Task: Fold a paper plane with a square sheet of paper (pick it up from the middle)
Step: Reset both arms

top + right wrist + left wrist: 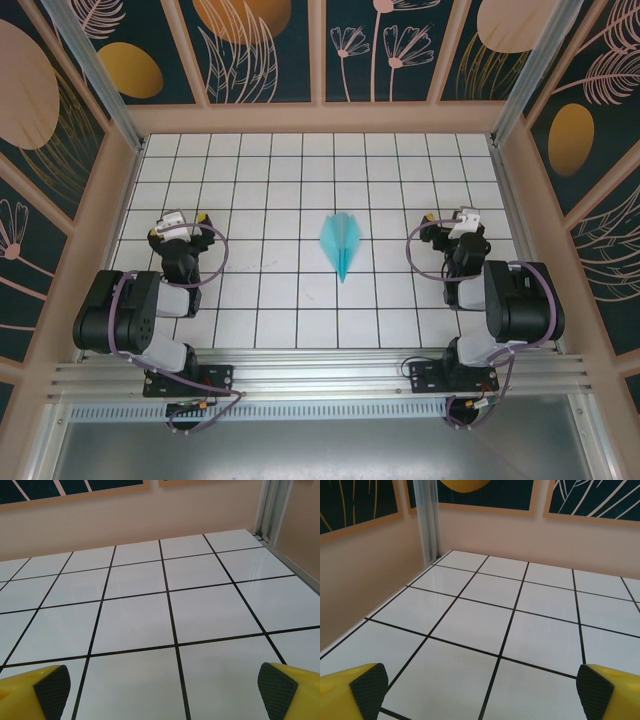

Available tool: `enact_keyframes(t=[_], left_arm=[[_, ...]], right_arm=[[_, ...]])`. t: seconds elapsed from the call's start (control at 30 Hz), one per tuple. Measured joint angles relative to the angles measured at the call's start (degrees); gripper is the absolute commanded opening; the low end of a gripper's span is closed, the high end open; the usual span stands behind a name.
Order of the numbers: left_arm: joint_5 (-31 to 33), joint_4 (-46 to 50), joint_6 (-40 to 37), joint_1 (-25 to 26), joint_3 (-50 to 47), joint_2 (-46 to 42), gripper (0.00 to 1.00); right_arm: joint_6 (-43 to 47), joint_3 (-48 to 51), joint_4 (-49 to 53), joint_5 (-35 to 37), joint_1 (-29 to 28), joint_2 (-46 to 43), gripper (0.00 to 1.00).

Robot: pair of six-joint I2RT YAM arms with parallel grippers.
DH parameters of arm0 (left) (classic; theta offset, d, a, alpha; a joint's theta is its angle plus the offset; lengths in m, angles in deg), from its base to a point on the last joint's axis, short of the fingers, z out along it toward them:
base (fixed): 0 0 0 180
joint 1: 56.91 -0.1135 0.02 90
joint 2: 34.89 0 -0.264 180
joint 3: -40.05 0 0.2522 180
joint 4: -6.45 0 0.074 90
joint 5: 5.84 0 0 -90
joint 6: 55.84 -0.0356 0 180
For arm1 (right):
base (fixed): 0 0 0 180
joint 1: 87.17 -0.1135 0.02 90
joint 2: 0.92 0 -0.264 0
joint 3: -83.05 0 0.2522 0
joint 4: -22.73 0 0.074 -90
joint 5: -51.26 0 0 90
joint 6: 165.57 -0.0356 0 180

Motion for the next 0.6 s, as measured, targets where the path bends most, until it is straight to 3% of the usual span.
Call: enact_keyframes(t=[0.6], left_arm=[[-1.27, -1.44, -0.20, 0.02, -0.02, 0.00, 0.98]], right_arm=[[0.00, 0.00, -0.17, 0.00, 0.00, 0.00, 0.99]])
